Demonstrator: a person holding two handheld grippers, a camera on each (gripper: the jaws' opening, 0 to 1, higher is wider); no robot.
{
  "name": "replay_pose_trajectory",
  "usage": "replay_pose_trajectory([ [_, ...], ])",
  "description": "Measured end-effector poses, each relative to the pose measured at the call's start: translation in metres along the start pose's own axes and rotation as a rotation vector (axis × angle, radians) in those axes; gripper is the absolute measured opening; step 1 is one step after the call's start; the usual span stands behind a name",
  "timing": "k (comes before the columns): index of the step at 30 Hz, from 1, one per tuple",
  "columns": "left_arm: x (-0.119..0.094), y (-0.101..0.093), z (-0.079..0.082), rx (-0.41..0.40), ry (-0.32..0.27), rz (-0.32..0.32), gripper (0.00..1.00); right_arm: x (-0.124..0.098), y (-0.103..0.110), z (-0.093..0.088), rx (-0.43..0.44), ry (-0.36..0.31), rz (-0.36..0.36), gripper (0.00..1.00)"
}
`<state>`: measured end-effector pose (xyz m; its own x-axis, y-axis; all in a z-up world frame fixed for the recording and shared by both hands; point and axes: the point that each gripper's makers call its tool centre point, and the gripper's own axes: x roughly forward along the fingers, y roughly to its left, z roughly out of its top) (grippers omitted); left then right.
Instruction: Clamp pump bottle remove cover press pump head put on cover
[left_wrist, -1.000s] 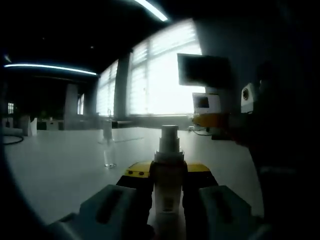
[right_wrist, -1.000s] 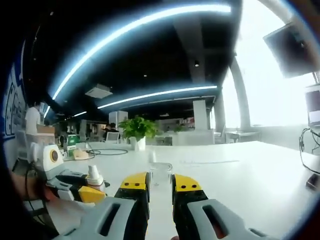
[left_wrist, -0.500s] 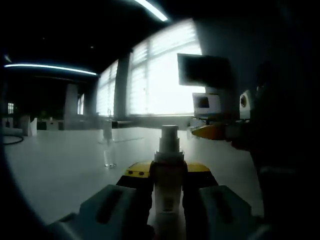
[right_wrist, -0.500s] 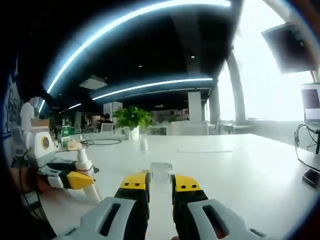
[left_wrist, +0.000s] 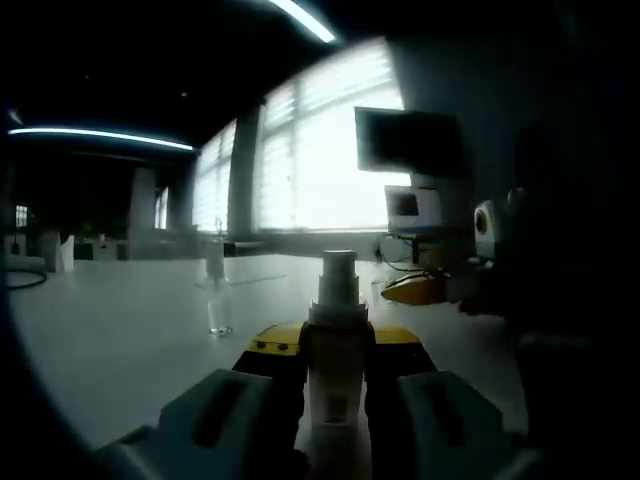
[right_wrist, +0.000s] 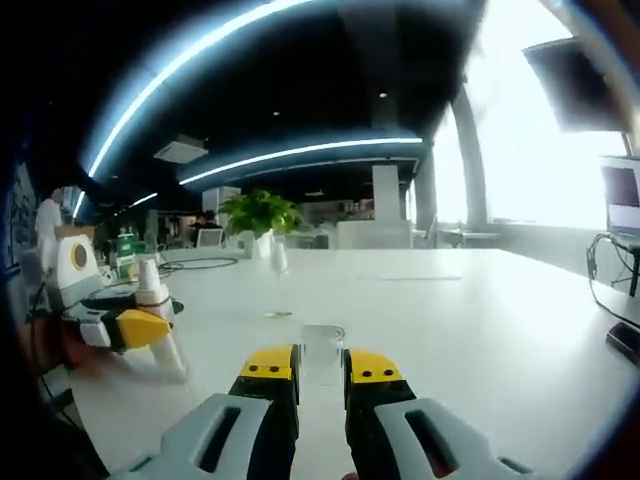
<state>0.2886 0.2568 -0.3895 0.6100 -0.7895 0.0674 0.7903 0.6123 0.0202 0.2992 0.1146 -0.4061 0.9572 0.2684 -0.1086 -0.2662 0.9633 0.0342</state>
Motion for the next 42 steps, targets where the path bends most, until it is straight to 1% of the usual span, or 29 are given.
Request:
replay_pose_trajectory([
  [2,0.0,0.0,0.0,0.0,0.0,0.0,0.13,0.001,-0.001,-0.006,-0.001,0.019,-0.004,0.12],
  [4,0.0,0.0,0.0,0.0,0.0,0.0,0.13,0.002,-0.001,-0.012,-0.033,0.049,-0.009,0.12],
  [6,0.0,-0.001,0.0,0.0,0.0,0.0,0.13,0.002,0.001,-0.016,-0.049,0.056,-0.008,0.12],
  [12,-0.001,0.0,0.0,0.001,0.0,0.0,0.13,0.001,0.005,-0.017,-0.038,0.064,-0.002,0.12],
  [18,-0.001,-0.001,0.0,0.001,0.0,0.0,0.13,0.001,0.004,-0.026,-0.034,0.088,-0.003,0.12],
  [23,-0.002,0.0,0.0,0.001,0.0,0.0,0.13,0.001,0.005,-0.029,-0.026,0.105,-0.003,0.12],
  [29,-0.001,-0.001,0.0,0.001,0.0,0.0,0.13,0.001,0.004,-0.035,-0.04,0.13,-0.007,0.12],
  [34,-0.001,-0.001,0.0,0.003,0.0,0.0,0.13,0.001,0.007,-0.037,-0.05,0.135,-0.006,0.12],
  [42,-0.001,0.0,-0.001,0.004,0.0,0.0,0.13,0.001,0.004,-0.041,-0.076,0.157,-0.011,0.12],
])
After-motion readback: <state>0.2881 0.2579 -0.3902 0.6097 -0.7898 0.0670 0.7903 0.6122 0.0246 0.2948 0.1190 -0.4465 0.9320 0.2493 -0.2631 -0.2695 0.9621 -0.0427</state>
